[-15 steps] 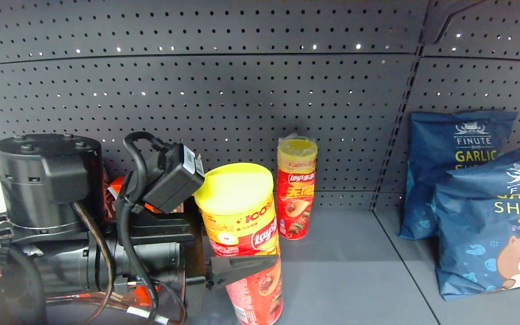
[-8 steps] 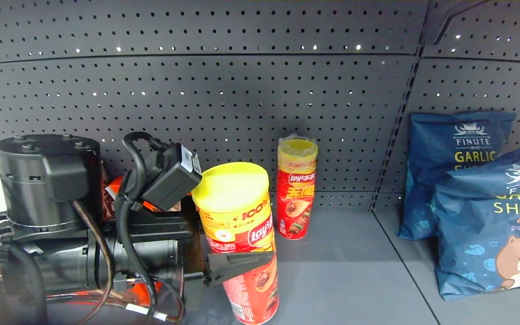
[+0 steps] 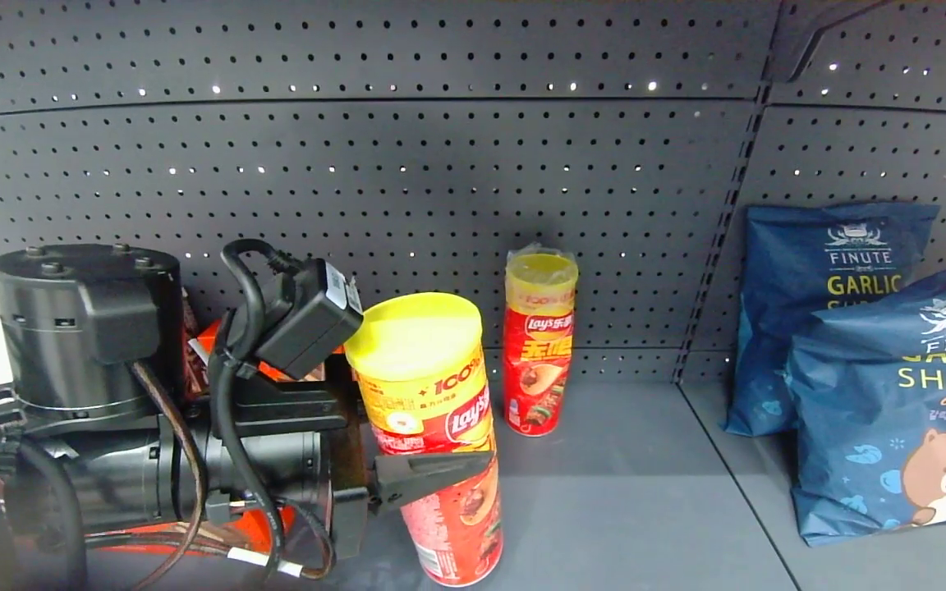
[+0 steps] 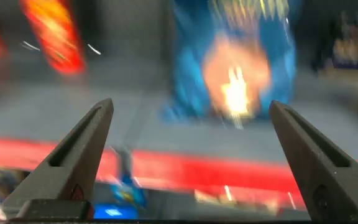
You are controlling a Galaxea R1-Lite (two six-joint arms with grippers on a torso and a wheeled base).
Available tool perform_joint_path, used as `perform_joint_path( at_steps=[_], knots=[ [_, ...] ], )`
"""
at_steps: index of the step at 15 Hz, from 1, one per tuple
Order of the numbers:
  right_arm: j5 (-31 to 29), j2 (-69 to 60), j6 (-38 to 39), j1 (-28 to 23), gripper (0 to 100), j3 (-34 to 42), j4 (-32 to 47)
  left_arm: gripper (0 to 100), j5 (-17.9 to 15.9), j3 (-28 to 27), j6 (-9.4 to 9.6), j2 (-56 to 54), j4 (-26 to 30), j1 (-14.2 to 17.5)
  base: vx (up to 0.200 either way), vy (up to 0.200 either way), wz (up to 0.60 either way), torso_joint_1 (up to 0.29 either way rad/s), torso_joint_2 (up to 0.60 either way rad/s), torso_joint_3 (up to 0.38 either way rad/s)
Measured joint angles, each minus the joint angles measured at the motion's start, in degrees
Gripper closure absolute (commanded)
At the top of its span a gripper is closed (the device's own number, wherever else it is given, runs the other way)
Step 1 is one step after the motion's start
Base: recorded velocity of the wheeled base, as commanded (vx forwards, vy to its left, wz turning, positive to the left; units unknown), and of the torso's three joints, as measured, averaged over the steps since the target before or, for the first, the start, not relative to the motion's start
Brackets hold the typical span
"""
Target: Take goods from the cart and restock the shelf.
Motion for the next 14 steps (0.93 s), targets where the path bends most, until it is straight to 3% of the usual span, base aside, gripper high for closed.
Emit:
perform_joint_path(
  at_steps=[4, 8, 14],
  knots=[
    [4.0, 15.3, -1.0, 4.0, 0, -11.8, 0.6, 100, 0.2, 0.0, -0.11, 0.0, 0.3, 1.9, 0.0, 0.0, 0.0, 0.0, 0.0, 0.0],
    [3.9, 30.3, -2.8, 12.8, 0, -18.8, -0.4, 100, 1.9, -0.3, -0.11, 0.6, 0.2, 1.7, 0.0, 0.0, 0.0, 0.0, 0.0, 0.0],
    [3.4, 51.4, -3.2, 25.4, 0, -19.8, -21.6, 100, 5.5, -0.4, -0.02, 1.9, 0.2, 0.1, 0.0, 0.0, 0.0, 0.0, 0.0, 0.0]
  ],
)
